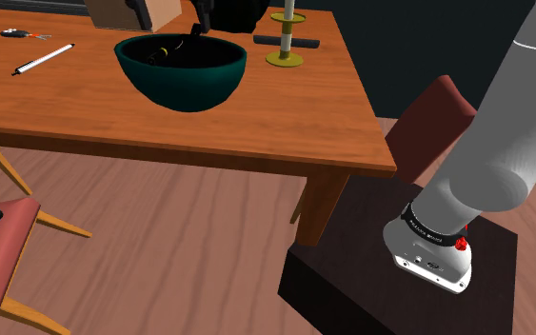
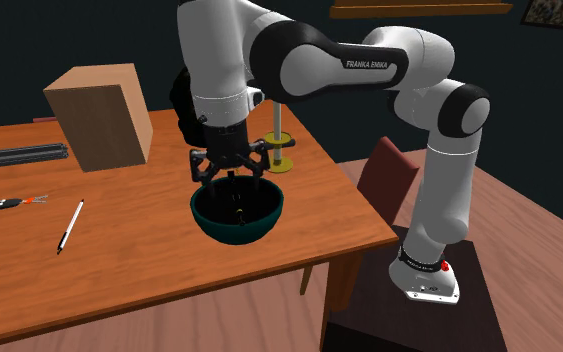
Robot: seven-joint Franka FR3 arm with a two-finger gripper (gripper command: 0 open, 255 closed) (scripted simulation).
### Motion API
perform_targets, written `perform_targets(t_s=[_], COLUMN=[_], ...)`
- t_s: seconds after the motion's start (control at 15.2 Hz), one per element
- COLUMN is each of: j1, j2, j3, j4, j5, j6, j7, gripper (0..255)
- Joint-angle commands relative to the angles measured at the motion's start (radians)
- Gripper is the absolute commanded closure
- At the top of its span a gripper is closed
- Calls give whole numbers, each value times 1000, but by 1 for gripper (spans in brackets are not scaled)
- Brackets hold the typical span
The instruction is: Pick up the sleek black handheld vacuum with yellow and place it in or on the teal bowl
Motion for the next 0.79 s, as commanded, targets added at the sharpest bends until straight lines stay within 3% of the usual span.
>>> perform_targets(t_s=[0.0, 0.26, 0.73], j1=[0, 97, 98], j2=[0, 128, 128], j3=[0, 14, 12], j4=[0, 296, 296], j5=[0, -96, -96], j6=[0, -195, -195], j7=[0, 33, 33], gripper=[0, 0, 0])
